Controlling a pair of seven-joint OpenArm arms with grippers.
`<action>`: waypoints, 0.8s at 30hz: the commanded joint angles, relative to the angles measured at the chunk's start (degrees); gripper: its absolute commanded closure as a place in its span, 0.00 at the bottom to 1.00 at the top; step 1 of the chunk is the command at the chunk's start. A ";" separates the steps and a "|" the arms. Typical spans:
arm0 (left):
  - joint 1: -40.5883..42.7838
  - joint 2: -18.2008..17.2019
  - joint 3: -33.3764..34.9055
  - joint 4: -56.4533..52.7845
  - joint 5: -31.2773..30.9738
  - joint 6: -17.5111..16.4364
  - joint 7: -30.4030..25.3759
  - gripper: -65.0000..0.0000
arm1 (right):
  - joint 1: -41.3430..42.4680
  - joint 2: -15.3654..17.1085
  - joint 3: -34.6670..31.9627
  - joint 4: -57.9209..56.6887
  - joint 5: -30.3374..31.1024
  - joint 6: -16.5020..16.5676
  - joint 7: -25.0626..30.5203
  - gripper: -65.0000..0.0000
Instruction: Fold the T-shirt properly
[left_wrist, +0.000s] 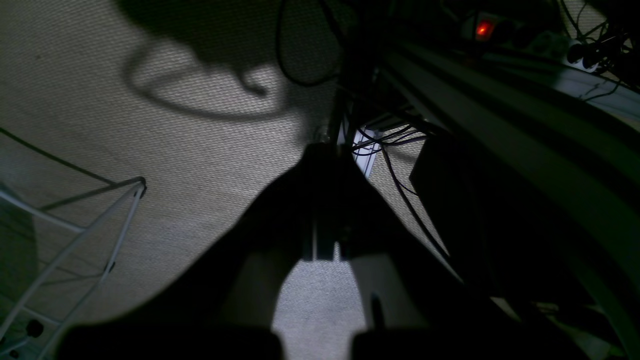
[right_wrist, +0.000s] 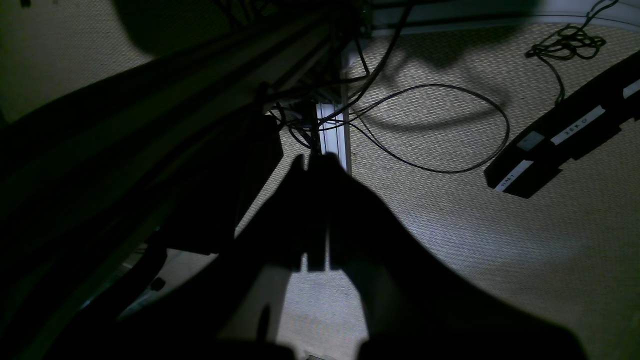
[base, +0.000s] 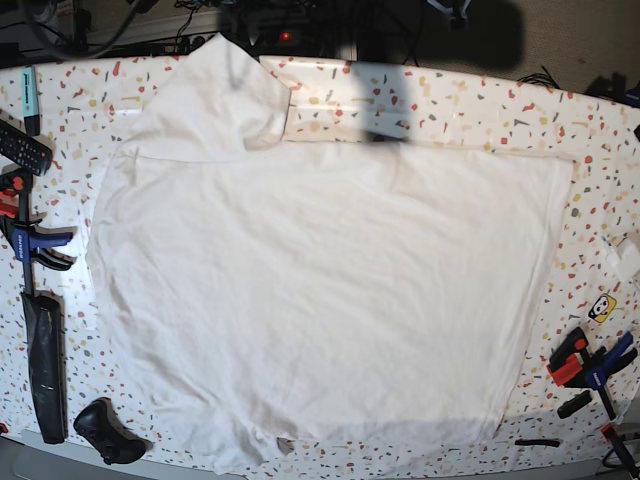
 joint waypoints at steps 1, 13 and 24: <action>0.46 -0.17 -0.04 0.13 -0.20 -0.31 -0.28 1.00 | 0.00 0.04 -0.04 0.24 0.33 1.18 0.04 1.00; 0.66 -0.17 -0.04 0.13 -0.20 -0.31 -0.48 1.00 | -0.04 0.42 -0.04 0.24 0.31 1.22 0.02 1.00; 5.31 -1.57 -0.04 0.13 -0.17 -0.31 -9.25 1.00 | -2.43 5.57 -0.04 0.24 0.59 1.22 0.33 1.00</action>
